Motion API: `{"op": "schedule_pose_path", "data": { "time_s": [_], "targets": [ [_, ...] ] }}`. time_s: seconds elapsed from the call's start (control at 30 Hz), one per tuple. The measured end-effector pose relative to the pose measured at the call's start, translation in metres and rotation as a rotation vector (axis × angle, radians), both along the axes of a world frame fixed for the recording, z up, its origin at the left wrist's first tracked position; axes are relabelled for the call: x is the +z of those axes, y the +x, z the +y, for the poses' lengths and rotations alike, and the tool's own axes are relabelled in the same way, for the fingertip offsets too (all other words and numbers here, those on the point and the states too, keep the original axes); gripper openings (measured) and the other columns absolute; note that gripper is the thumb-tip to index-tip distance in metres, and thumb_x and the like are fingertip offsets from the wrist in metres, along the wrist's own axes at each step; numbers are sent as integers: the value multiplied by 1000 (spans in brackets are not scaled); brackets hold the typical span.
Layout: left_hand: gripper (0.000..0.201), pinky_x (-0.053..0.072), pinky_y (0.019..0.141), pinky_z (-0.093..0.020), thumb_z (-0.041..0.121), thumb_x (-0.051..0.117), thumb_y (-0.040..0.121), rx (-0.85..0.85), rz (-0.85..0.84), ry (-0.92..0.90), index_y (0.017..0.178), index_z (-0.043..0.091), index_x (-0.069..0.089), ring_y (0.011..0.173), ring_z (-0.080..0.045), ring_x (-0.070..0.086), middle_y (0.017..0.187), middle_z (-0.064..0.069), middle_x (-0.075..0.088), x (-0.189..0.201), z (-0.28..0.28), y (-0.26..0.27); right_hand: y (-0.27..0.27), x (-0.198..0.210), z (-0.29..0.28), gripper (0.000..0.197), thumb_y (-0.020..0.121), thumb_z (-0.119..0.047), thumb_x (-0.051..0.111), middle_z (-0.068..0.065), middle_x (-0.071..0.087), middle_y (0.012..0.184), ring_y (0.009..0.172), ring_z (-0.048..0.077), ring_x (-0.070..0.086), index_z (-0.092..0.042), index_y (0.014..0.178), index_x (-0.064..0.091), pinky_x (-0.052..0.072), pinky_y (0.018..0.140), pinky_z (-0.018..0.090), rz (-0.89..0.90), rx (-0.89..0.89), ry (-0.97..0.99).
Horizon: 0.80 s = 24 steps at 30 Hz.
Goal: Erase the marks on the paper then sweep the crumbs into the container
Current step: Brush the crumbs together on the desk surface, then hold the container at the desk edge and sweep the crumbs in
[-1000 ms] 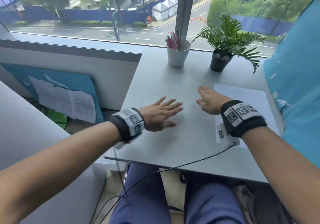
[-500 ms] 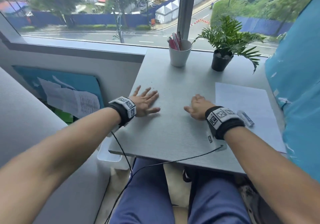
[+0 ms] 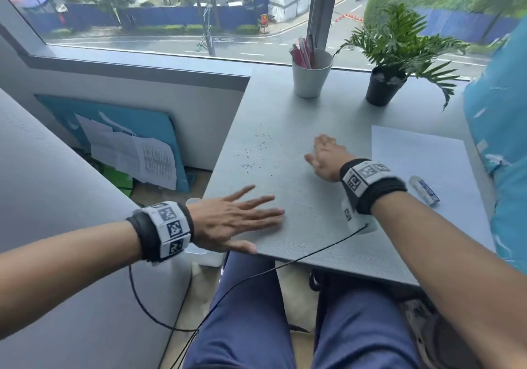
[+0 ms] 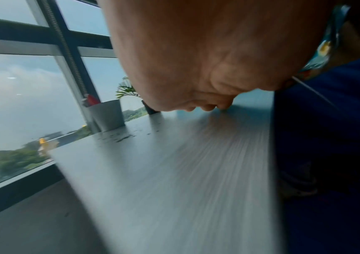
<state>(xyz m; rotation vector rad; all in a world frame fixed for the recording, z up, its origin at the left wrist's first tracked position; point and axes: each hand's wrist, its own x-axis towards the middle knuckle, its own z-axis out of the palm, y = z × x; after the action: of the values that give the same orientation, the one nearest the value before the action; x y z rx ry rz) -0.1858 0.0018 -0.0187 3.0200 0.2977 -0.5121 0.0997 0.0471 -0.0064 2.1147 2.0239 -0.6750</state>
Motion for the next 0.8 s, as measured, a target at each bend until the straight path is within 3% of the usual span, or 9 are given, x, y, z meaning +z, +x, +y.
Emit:
{"op": "schedule_pose_path", "data": {
  "time_s": [0.13,0.3,0.37,0.47,0.57,0.63,0.73,0.8],
  "targets": [
    [74,-20,119,-49,67,15,98,17,13,63,158,30,-10,150,-17,-22,165,11,-12,-13,25,40,28,-6,-6,71,103,-27,38,19,-7,162,151,30,0,1,154,-3,12,122,46,-116,-22,-110],
    [83,-14,120,-53,73,1,92,280,158,210,156,24,-17,150,-20,-22,165,3,-17,1,96,41,26,5,-8,74,96,-12,43,22,-5,162,151,30,1,4,153,-2,10,123,38,-74,-20,-109],
    [86,-15,119,-52,75,2,91,369,136,211,157,21,-15,149,-19,-24,165,0,-16,10,105,43,22,15,-17,71,96,-10,42,21,1,162,151,30,7,5,153,2,12,123,36,-40,-51,-103],
    [85,-19,118,-52,74,6,93,239,51,156,157,22,-14,149,-18,-27,164,3,-19,15,83,60,17,27,-49,64,100,-13,38,20,7,162,150,28,12,5,153,6,13,121,33,38,-42,-39],
    [82,-21,118,-50,72,7,94,42,58,101,158,24,-12,149,-18,-26,164,7,-18,3,39,87,16,32,-94,64,104,-18,34,12,-3,164,152,19,1,-2,155,0,1,118,23,107,-20,44],
    [81,-20,118,-50,72,10,94,35,57,66,158,26,-10,150,-19,-22,165,8,-14,-8,26,99,25,31,-124,63,105,-20,33,6,-7,164,151,13,-3,-8,156,-2,-5,112,16,132,-46,76],
    [83,-19,118,-53,74,5,91,177,33,24,157,26,-14,150,-20,-21,164,6,-15,-16,52,96,46,26,-164,62,103,-17,40,2,3,164,151,9,4,-10,156,9,-5,110,11,158,-159,155],
    [87,-15,118,-56,77,4,90,337,68,71,157,24,-14,150,-21,-20,165,2,-15,-12,84,82,57,22,-189,61,98,-13,51,4,22,160,149,13,20,-8,153,26,3,112,12,167,-222,256]
  ]
}}
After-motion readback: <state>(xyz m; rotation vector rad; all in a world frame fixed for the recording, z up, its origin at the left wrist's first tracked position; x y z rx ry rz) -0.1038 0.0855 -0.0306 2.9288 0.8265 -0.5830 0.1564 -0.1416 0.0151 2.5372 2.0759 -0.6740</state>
